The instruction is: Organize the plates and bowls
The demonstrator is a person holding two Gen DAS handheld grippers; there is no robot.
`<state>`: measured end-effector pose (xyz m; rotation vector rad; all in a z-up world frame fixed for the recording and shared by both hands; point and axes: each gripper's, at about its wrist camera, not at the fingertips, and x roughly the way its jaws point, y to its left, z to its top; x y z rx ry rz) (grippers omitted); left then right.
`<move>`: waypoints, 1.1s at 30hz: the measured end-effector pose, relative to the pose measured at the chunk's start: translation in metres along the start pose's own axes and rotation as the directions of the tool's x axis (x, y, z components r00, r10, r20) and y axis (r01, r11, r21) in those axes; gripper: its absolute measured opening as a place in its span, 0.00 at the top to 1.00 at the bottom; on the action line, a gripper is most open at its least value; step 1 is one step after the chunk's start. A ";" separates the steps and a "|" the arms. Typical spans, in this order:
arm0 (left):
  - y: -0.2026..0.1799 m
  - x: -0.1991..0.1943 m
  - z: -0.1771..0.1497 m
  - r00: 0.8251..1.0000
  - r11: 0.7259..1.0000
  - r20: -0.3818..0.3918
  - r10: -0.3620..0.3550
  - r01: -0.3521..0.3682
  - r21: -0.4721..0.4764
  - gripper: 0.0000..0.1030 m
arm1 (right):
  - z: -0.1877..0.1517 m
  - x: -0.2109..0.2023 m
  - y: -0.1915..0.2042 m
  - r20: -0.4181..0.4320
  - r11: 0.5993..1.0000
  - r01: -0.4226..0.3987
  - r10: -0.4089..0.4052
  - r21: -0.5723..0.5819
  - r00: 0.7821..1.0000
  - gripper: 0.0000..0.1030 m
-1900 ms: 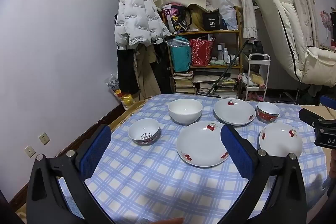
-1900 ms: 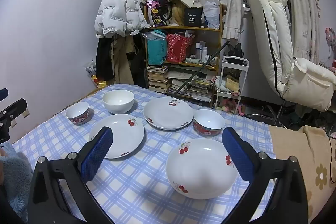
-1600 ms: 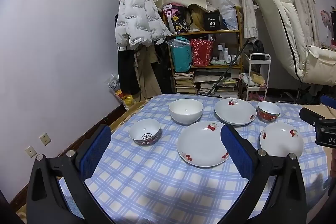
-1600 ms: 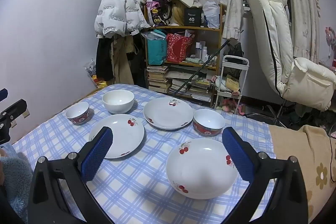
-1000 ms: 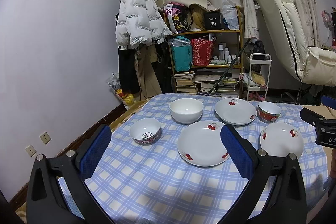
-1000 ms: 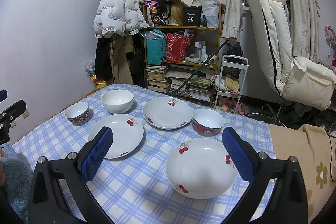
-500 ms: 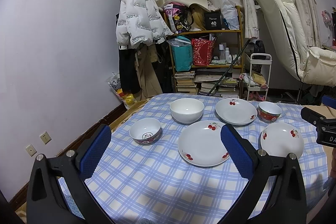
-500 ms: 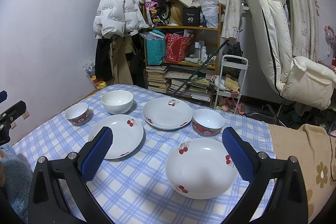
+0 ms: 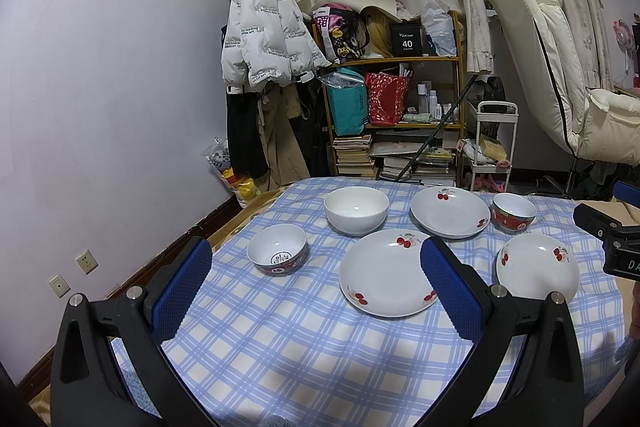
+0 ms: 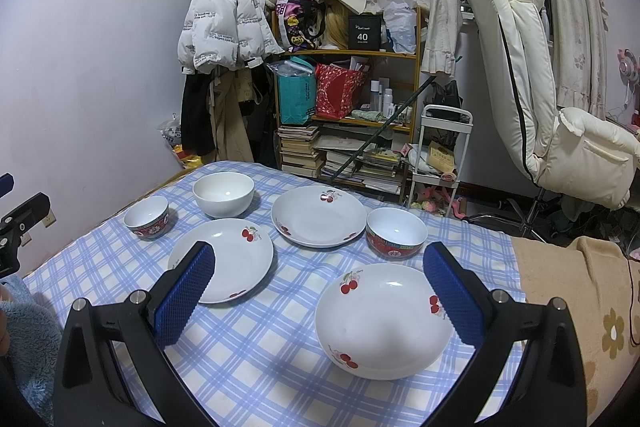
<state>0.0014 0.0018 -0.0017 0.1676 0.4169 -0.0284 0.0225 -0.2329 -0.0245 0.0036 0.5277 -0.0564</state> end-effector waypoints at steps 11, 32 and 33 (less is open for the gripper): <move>-0.001 0.000 0.000 1.000 1.000 -0.001 0.000 0.000 -0.001 0.01 | 0.000 0.000 -0.001 0.001 1.000 0.000 0.000 0.000 1.000 0.00; -0.001 0.000 0.000 1.000 1.000 -0.001 0.000 0.000 0.001 0.01 | 0.000 0.000 -0.003 0.008 1.000 0.004 -0.004 0.001 1.000 0.00; -0.002 0.000 0.000 1.000 1.000 -0.001 0.001 -0.001 0.001 0.01 | -0.001 0.000 -0.002 0.008 1.000 0.003 -0.003 0.002 1.000 0.00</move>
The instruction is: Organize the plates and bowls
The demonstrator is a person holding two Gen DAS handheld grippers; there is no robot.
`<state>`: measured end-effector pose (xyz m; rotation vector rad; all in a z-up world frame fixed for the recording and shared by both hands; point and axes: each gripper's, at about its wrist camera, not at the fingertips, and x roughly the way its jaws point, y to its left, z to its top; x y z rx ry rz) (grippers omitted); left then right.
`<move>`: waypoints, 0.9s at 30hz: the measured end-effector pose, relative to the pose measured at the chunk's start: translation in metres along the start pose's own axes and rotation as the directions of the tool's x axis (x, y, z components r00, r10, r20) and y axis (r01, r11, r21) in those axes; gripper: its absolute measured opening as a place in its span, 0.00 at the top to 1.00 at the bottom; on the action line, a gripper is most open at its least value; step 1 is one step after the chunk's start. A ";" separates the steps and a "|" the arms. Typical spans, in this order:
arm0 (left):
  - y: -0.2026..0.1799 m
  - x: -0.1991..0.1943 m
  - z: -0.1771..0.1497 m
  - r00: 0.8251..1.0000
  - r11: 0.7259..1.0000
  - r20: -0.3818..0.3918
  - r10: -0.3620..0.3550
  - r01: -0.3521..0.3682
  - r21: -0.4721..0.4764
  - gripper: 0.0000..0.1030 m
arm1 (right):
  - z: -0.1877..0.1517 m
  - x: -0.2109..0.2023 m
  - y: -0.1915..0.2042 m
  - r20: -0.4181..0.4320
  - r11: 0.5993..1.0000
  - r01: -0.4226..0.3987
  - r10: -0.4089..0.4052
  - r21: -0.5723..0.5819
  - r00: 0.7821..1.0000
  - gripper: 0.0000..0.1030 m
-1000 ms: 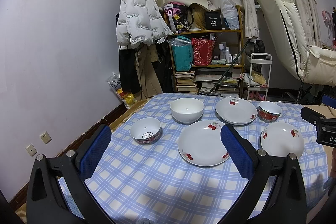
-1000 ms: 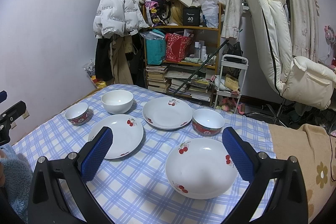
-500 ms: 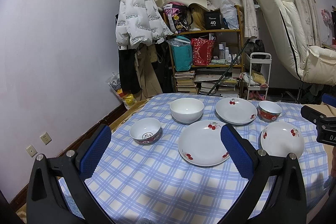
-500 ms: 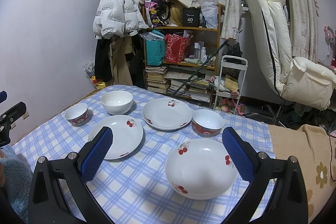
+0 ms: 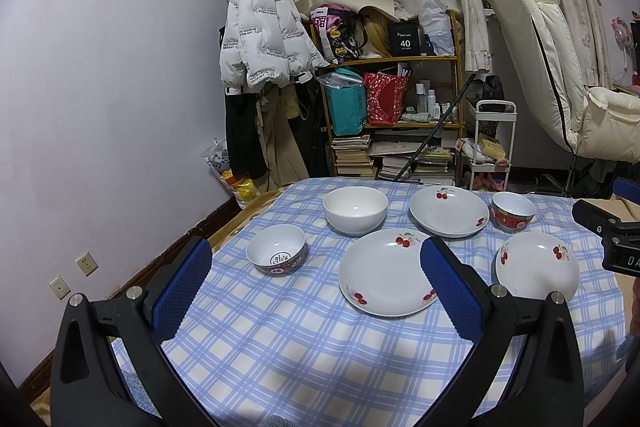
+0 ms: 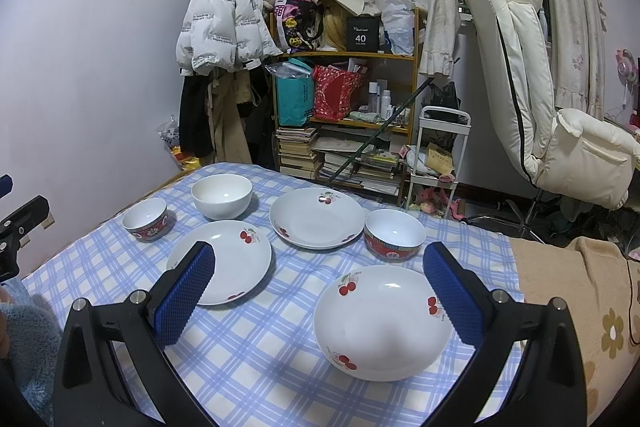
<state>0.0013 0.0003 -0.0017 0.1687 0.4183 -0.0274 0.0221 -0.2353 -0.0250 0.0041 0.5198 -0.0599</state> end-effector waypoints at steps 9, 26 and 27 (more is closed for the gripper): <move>-0.002 0.004 -0.004 1.000 1.000 -0.018 -0.009 0.009 0.012 0.01 | -0.002 0.001 0.005 0.004 1.000 0.004 -0.004 -0.002 1.000 0.00; -0.008 0.014 0.026 0.999 0.998 -0.025 -0.026 0.028 0.053 0.01 | 0.035 0.001 0.007 0.083 0.998 0.055 -0.054 -0.016 0.995 0.00; -0.008 0.015 0.030 0.999 0.998 -0.024 -0.026 0.027 0.060 0.01 | 0.039 0.001 0.009 0.089 0.999 0.047 -0.046 -0.014 0.995 0.00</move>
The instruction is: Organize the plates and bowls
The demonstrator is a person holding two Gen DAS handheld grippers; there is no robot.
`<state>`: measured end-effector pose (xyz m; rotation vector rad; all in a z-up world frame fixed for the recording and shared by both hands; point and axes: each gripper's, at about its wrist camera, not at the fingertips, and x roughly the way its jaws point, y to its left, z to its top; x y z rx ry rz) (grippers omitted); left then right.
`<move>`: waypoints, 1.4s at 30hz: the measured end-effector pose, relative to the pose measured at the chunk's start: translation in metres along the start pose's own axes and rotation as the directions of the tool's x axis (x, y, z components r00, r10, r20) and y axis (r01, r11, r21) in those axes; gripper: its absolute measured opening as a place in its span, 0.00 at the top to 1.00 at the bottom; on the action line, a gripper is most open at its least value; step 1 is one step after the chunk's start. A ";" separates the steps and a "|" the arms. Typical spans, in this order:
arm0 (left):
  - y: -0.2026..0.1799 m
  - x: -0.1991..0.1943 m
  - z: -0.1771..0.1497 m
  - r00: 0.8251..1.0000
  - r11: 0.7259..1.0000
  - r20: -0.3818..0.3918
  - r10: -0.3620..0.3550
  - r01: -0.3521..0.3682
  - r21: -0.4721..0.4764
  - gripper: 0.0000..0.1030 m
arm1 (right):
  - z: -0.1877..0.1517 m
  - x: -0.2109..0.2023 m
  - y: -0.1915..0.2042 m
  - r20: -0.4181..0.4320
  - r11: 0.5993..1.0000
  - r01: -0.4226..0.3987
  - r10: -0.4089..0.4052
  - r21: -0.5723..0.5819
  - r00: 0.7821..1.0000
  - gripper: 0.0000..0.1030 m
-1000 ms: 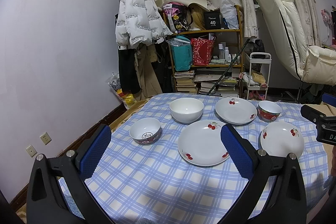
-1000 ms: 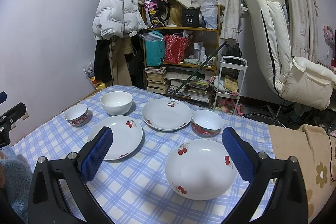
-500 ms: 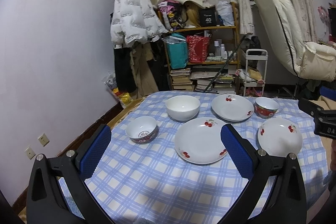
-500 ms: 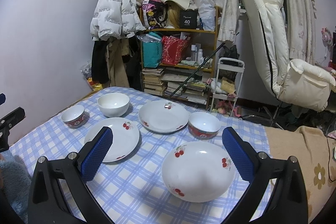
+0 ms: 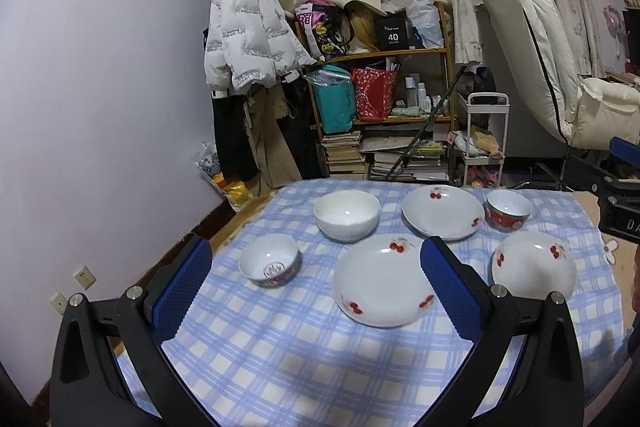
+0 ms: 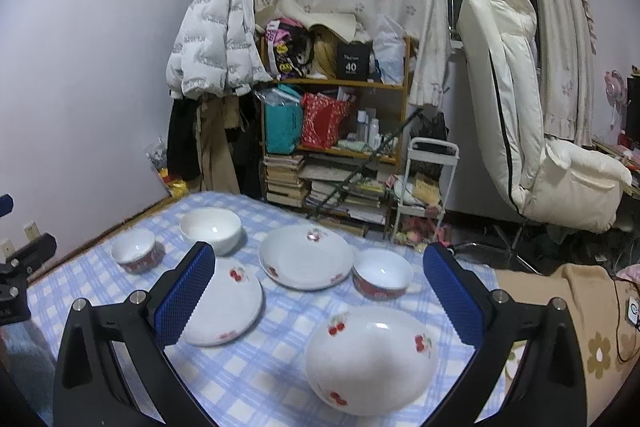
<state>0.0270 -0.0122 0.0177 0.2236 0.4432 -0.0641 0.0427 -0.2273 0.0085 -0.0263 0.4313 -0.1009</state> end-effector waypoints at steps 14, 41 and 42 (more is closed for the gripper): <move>0.010 0.071 0.061 0.998 1.000 -0.070 0.005 -0.003 0.021 0.01 | 0.048 0.057 0.043 0.050 0.999 -0.040 0.041 -0.009 0.998 0.00; 0.022 0.254 -0.034 0.873 0.999 -0.487 -0.032 0.016 -0.038 0.01 | -0.033 0.218 0.059 -0.320 0.993 -0.110 0.089 -0.050 0.943 0.01; 0.021 0.257 -0.036 0.867 0.999 -0.496 -0.037 0.020 -0.040 0.01 | -0.039 0.224 0.061 -0.346 0.991 -0.120 0.095 -0.051 0.933 0.03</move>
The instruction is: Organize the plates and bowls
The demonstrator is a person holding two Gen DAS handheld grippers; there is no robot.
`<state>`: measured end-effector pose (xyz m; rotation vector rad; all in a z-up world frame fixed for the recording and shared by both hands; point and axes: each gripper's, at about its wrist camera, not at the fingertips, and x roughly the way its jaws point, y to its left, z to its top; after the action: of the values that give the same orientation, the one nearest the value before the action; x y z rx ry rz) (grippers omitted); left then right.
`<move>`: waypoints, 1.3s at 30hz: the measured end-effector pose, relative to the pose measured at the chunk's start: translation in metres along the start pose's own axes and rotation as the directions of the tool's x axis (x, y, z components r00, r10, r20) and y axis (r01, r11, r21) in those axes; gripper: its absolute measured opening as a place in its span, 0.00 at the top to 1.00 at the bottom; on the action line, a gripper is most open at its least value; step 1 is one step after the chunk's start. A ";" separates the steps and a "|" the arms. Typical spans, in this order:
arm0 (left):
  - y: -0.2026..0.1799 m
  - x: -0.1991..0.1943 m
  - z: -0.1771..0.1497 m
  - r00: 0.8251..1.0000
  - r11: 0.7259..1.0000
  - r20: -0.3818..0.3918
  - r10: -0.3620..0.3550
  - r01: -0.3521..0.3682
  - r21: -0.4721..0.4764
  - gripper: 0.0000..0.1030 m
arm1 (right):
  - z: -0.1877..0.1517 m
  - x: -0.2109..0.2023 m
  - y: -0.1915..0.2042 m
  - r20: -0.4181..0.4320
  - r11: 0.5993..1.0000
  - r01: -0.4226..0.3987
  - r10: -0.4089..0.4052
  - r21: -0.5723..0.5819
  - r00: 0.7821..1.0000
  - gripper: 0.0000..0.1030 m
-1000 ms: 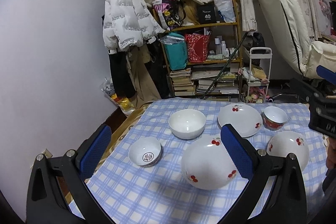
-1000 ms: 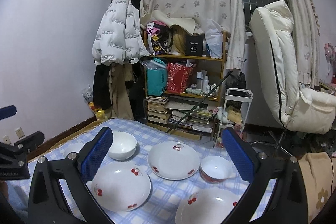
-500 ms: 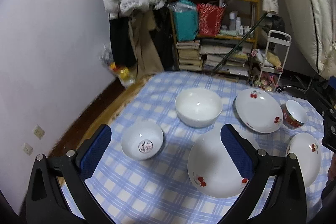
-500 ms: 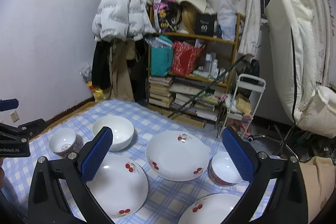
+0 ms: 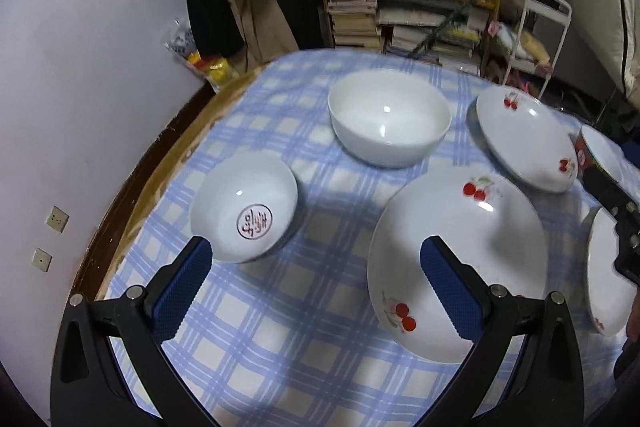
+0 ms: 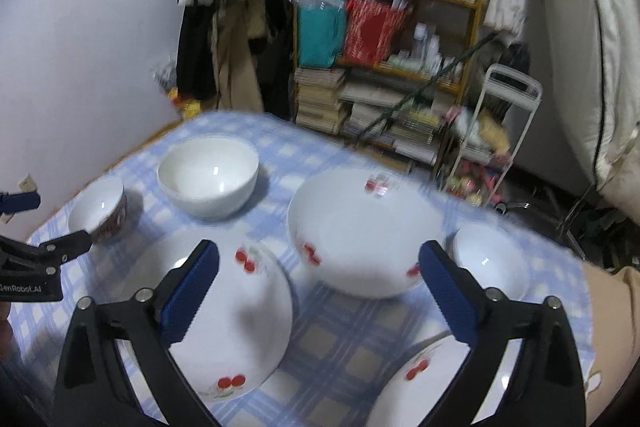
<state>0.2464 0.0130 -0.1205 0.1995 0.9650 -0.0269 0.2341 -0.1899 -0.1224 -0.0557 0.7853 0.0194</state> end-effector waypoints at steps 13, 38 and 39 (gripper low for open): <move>-0.016 0.051 -0.014 0.986 0.997 -0.159 -0.051 0.058 0.043 0.01 | -0.032 0.050 0.008 -0.187 1.000 -0.019 0.022 0.017 0.982 0.17; -0.020 0.079 -0.030 0.956 0.982 -0.225 -0.190 0.182 -0.055 0.91 | -0.052 0.083 0.009 -0.325 0.987 -0.113 0.145 0.115 0.935 0.87; -0.019 0.079 -0.030 0.954 0.980 -0.225 -0.198 0.189 -0.060 0.91 | -0.053 0.083 0.007 -0.327 0.984 -0.121 0.157 0.129 0.932 0.87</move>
<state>0.2650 0.0047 -0.2048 0.0732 1.2129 -0.1687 0.2552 -0.1864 -0.2184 0.1013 1.1310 0.1052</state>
